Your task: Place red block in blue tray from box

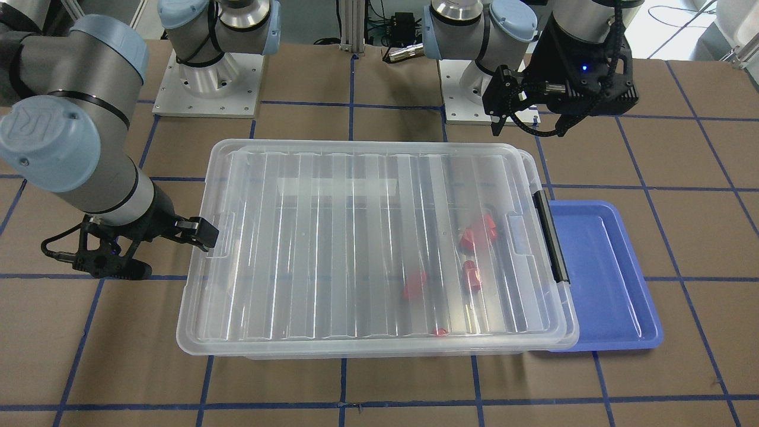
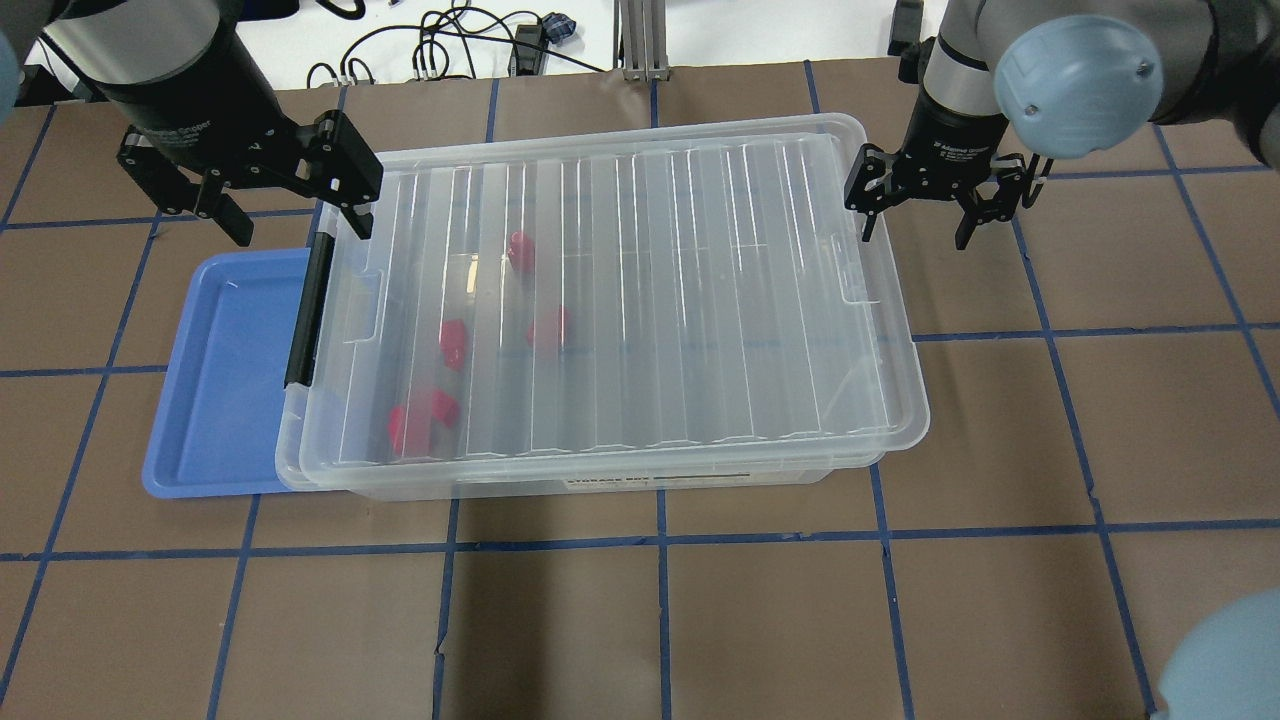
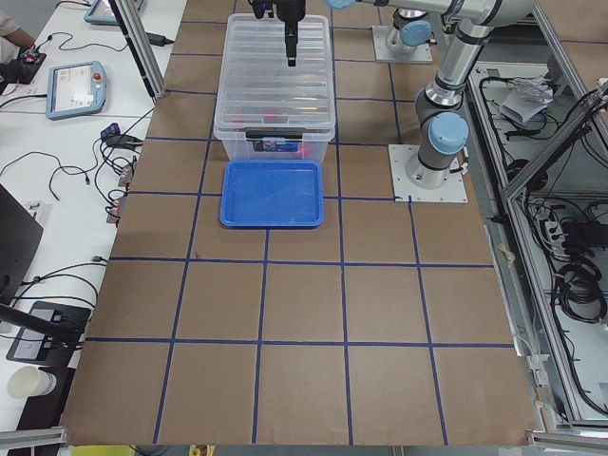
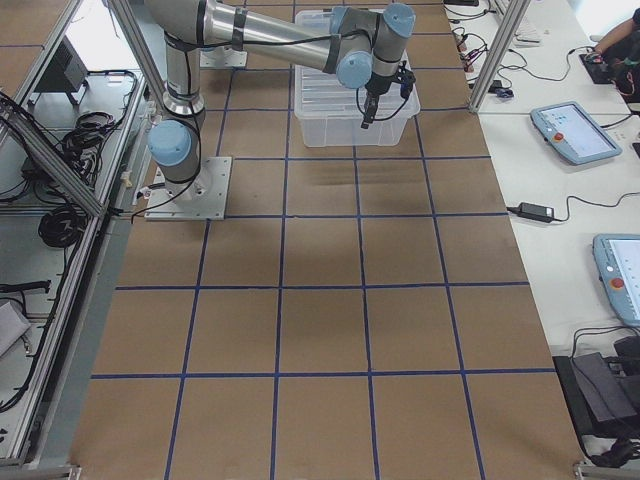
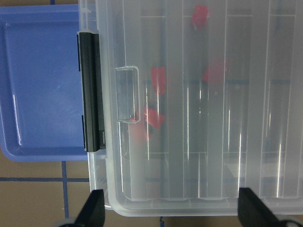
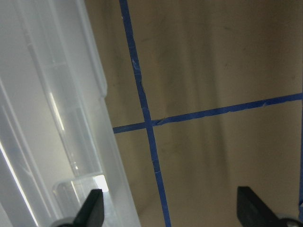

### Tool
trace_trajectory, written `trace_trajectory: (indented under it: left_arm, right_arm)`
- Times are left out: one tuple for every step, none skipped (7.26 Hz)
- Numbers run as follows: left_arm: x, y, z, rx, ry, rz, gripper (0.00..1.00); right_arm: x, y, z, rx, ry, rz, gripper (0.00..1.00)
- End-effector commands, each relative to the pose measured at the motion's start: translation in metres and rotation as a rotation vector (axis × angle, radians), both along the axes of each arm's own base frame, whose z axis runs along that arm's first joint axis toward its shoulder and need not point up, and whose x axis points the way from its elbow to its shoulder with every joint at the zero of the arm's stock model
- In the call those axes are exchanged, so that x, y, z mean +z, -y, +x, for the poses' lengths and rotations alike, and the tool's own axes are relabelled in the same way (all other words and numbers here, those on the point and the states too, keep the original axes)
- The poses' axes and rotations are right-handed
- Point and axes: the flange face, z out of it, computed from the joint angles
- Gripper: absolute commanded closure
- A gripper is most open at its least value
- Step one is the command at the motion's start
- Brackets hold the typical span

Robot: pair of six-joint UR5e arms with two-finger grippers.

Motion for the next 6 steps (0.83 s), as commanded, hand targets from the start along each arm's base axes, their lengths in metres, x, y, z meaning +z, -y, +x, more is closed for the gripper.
trace_trajectory:
  left_arm:
    - [-0.001, 0.002, 0.0, 0.001, -0.001, 0.0, 0.0]
    - [0.0, 0.0, 0.0, 0.001, -0.001, -0.001, 0.0]
    - [-0.002, 0.003, 0.0, 0.001, -0.003, 0.002, 0.0]
    - [0.001, 0.0, 0.0, -0.001, -0.003, -0.004, 0.0]
    - [0.002, 0.0, 0.0, 0.001, -0.003, -0.004, 0.0]
    - [-0.001, 0.002, 0.0, 0.001, -0.003, 0.002, 0.0]
  right_arm:
    - [-0.003, 0.001, -0.005, -0.012, 0.009, 0.008, 0.0]
    - [-0.004, 0.001, -0.005, -0.012, 0.008, 0.011, 0.0]
    - [-0.005, 0.001, -0.006, -0.012, 0.006, 0.015, 0.0]
    - [-0.009, 0.001, -0.005, -0.017, 0.008, 0.032, 0.0]
    - [-0.01, 0.001, -0.006, -0.015, 0.007, 0.034, 0.0]
    - [-0.017, -0.001, -0.006, -0.012, 0.006, 0.046, 0.0]
